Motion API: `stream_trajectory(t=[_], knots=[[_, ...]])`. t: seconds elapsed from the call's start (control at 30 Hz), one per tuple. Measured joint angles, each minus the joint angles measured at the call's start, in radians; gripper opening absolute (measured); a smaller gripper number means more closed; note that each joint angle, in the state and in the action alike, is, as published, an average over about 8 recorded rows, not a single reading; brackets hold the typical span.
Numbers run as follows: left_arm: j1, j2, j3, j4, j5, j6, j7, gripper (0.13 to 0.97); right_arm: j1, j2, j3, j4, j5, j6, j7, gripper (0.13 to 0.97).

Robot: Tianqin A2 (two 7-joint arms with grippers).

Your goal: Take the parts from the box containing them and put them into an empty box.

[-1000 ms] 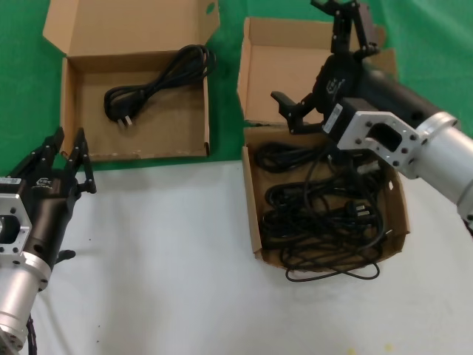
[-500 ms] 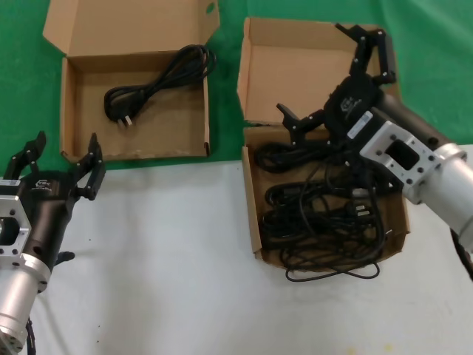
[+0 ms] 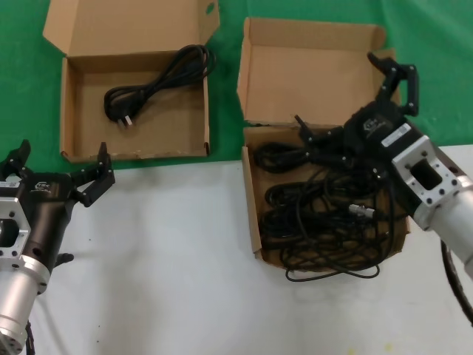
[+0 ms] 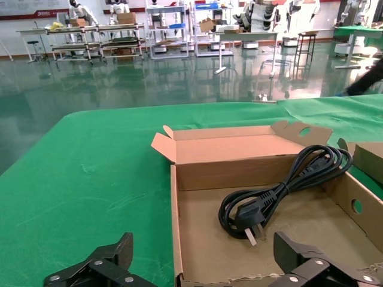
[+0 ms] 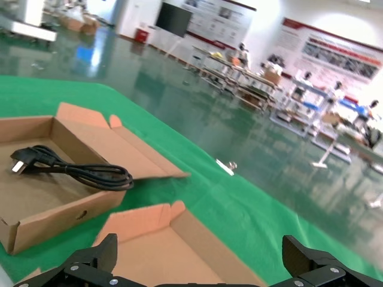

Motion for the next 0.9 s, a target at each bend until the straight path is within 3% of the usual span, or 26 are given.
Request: stream_trajectory(t=[0.13,0.4,0.9], knots=[[0.001,0.001,-0.002,0.001,0.002,0.000,-0.001,0.768,-0.028,-0.002,0.010,-0.010,0.050,0.029,0.006,0.966],[0.003,0.003,-0.005,0.002,0.005,0.001,-0.002,0.896,-0.084,-0.007,0.031,-0.029,0.150,0.086,0.017,0.966],[0.007,0.007,-0.010,0.004,0.011,0.003,-0.005,0.963,-0.189,-0.015,0.070,-0.065,0.337,0.193,0.037,0.966]])
